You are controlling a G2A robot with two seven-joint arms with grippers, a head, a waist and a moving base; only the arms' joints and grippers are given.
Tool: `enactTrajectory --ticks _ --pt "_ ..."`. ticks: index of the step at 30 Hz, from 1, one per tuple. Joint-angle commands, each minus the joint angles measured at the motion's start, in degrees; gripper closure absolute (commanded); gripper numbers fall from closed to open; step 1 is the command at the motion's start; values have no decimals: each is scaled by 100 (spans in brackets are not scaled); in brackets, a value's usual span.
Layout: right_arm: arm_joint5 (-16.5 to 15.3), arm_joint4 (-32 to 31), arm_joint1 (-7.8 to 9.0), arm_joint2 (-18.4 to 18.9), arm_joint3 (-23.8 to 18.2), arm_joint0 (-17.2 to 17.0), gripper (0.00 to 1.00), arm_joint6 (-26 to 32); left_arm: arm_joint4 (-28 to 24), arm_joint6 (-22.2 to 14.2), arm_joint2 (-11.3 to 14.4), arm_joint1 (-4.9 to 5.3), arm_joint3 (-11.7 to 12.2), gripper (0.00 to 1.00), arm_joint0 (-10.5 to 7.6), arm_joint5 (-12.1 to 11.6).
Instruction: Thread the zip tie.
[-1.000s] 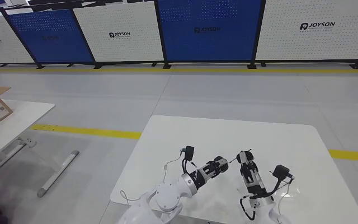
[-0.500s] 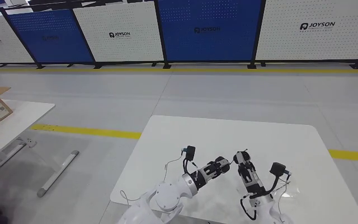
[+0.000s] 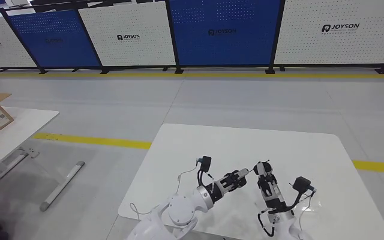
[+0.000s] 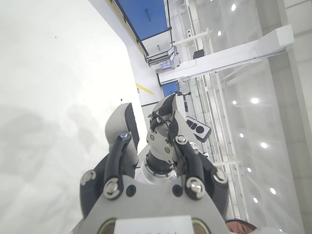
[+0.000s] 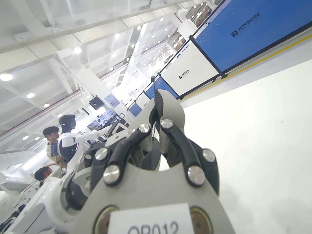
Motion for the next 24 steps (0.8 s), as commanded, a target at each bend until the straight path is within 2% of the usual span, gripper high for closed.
enactTrajectory --ticks 1,12,19,24 --pt "0 -20 2 -8 5 4 100 -21 0 9 5 -4 10 100 -5 -5" --pt "0 -155 5 -35 51 18 100 -186 60 49 -4 -12 14 100 15 -10" --pt "0 -21 30 -84 56 43 100 93 76 36 37 -28 20 100 2 -148" --pt "0 491 67 -67 -18 72 100 467 93 26 30 -30 26 100 4 -177"
